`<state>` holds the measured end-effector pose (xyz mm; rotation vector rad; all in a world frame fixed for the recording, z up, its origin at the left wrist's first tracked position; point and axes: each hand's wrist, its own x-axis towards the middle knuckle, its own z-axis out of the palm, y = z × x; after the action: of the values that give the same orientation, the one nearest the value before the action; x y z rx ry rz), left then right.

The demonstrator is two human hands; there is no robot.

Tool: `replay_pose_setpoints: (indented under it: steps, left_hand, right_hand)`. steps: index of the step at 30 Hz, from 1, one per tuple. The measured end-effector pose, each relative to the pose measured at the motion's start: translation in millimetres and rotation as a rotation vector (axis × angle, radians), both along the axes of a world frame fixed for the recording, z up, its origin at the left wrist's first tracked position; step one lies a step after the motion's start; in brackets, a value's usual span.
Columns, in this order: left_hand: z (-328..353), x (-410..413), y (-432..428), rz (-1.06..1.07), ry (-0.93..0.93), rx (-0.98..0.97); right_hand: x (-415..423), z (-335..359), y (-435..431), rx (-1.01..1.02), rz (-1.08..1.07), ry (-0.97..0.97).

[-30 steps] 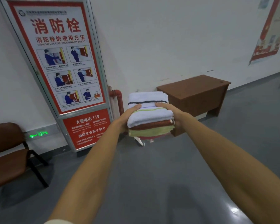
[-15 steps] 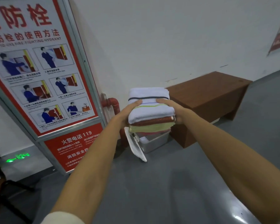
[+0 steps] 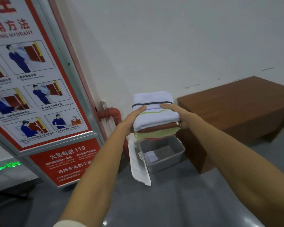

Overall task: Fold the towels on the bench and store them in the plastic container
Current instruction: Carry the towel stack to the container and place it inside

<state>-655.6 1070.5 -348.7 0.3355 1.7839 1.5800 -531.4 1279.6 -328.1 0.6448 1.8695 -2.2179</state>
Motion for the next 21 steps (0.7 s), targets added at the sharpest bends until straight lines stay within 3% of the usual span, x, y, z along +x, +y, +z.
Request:
replay_pose_setpoints:
  steps: [9,21]
  left_hand:
    - [-41,-95,111,0.116,-0.108,0.093]
    - [-140,-243,185,0.188,-0.175,0.038]
  right_hand:
    - [-129,-27,123,0.007,0.074,-0.040]
    - [-274,-114,191,-0.068,0.085,-0.164]
